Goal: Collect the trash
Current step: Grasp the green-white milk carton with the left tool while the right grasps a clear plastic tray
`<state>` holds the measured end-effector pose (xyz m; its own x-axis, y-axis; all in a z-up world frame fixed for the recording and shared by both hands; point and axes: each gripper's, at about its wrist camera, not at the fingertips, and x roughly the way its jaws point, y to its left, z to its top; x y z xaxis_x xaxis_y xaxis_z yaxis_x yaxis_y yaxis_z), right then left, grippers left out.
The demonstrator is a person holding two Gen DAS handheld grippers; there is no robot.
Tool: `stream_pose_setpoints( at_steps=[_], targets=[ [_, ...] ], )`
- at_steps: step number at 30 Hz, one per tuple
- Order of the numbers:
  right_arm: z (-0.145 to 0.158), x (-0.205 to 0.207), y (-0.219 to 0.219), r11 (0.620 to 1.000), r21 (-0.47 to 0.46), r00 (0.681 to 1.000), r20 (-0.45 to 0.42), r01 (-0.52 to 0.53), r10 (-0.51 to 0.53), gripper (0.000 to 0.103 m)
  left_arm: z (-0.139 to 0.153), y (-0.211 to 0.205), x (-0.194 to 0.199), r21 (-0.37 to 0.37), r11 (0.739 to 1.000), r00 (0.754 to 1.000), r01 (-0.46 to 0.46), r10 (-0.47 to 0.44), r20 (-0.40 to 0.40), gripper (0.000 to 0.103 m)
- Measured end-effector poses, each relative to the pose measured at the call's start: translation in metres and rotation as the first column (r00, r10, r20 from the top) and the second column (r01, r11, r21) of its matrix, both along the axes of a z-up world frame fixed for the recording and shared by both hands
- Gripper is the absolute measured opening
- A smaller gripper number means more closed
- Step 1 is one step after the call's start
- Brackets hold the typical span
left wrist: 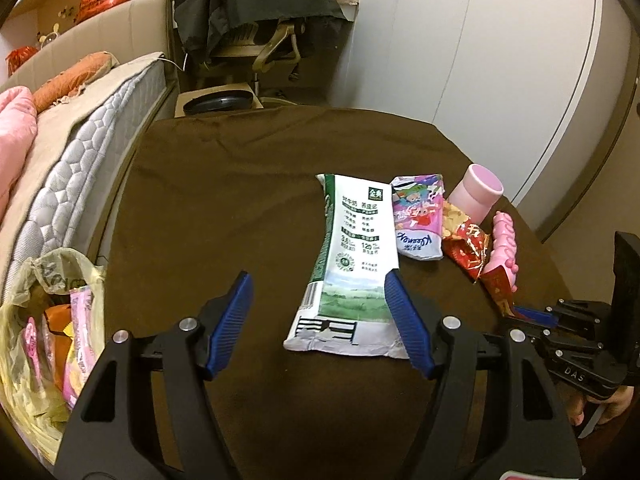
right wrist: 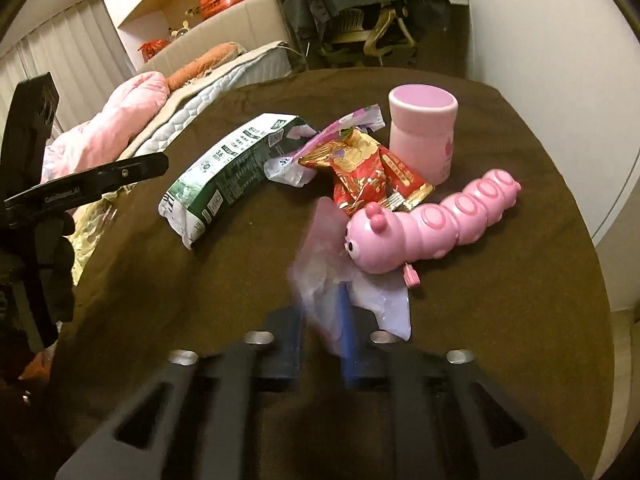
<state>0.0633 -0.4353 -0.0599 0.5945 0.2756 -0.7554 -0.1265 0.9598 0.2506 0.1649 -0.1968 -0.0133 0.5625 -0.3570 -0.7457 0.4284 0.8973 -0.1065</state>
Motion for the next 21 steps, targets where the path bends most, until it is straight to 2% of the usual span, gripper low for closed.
stream_pose_setpoints(
  at_steps=[2, 8, 21],
  targets=[
    [0.001, -0.003, -0.002, 1.0, -0.001, 1.0, 0.0, 0.0, 0.0, 0.013, 0.0, -0.005, 0.001, 0.009, 1.0, 1.0, 0.008, -0.008, 0.002, 0.065],
    [0.01, -0.014, -0.007, 1.0, 0.006, 1.0, 0.018, 0.0, 0.0, 0.012, -0.004, -0.023, 0.01, 0.04, 0.999, 0.999, 0.032, -0.031, -0.019, 0.077],
    [0.021, -0.016, 0.001, 1.0, 0.002, 0.999, 0.046, -0.015, 0.015, 0.012, -0.028, -0.05, 0.055, 0.072, 0.997, 0.99, 0.023, -0.013, -0.139, 0.076]
  ],
)
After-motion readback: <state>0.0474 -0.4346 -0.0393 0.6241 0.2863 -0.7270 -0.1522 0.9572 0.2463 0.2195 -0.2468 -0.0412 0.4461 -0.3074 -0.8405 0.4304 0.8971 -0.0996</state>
